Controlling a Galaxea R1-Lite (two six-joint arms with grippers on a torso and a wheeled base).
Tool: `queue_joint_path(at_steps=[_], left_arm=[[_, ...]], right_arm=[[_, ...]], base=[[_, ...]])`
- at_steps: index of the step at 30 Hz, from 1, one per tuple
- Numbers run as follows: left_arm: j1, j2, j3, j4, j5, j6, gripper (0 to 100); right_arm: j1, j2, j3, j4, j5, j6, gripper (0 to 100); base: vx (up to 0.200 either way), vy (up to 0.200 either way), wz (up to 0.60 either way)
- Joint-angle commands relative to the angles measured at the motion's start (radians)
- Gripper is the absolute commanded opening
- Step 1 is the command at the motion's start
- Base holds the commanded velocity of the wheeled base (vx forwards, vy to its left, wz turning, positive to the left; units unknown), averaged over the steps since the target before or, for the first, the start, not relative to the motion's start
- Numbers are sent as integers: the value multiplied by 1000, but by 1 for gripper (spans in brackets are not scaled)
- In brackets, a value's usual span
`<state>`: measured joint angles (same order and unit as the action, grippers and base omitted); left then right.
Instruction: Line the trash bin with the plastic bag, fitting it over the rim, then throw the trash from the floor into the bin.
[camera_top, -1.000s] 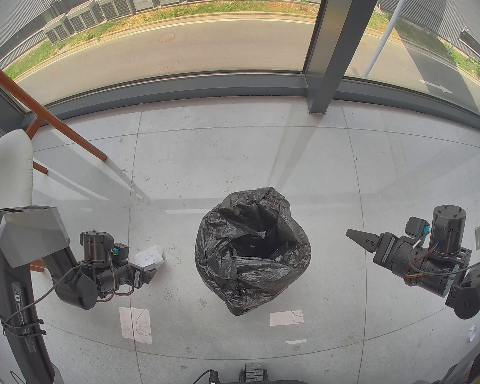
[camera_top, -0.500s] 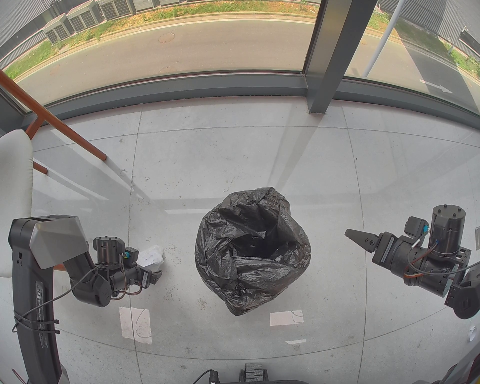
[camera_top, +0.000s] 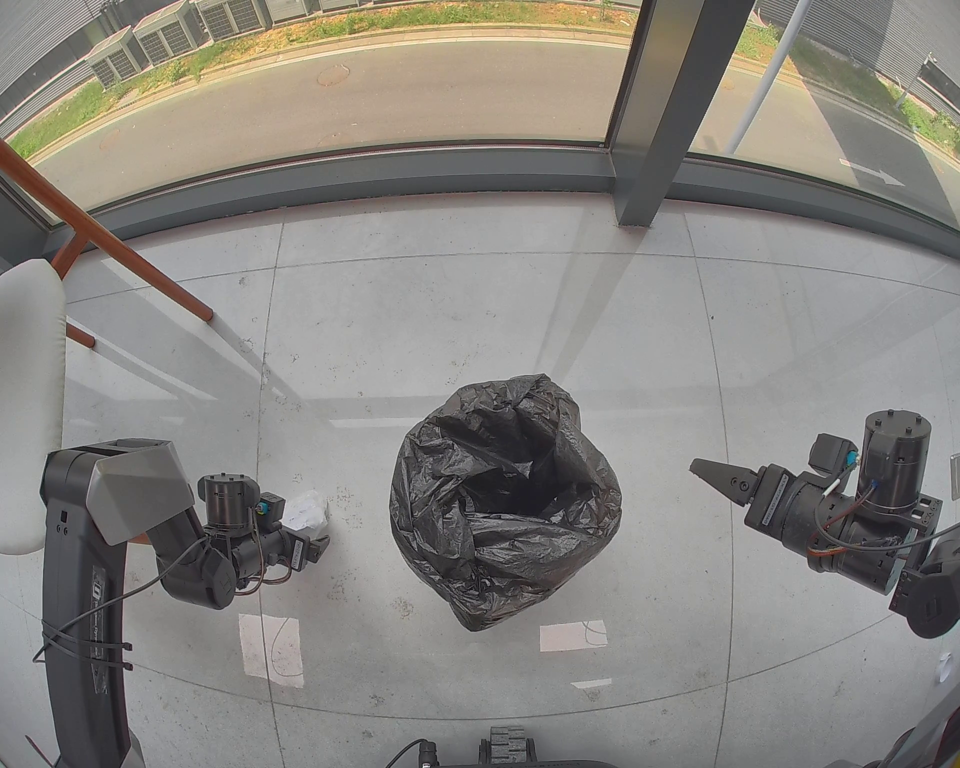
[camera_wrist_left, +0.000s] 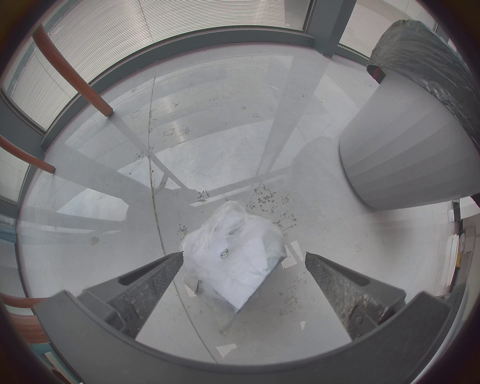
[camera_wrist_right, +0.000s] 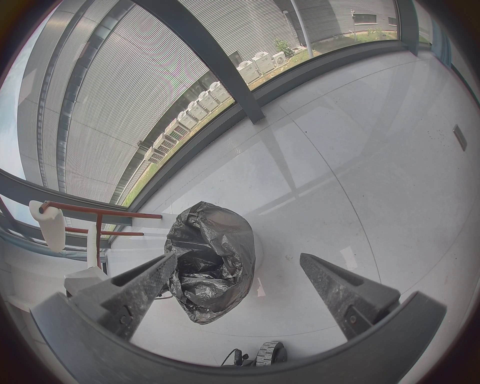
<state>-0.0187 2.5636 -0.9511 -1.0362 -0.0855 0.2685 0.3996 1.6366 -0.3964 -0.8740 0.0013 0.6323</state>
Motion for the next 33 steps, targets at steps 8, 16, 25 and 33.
queue_joint_path(at_steps=[8, 16, 25, 33], left_arm=[[3, 15, -15, -1, 1, 0, 0], [8, 10, 5, -5, 4, -11, 0], [10, -260, 138, -4, -2, -31, 0], [-33, -566, 287, 5, -31, -63, 0]], right_arm=[[-2, -4, 4, 0, -1, 0, 100], [-5, -9, 11, 0, -1, 0, 100], [-18, -9, 11, 0, 0, 0, 100], [-18, -11, 14, 0, -1, 0, 100]], base=[[0, 0, 0], [0, 0, 0], [0, 0, 0], [0, 0, 0]])
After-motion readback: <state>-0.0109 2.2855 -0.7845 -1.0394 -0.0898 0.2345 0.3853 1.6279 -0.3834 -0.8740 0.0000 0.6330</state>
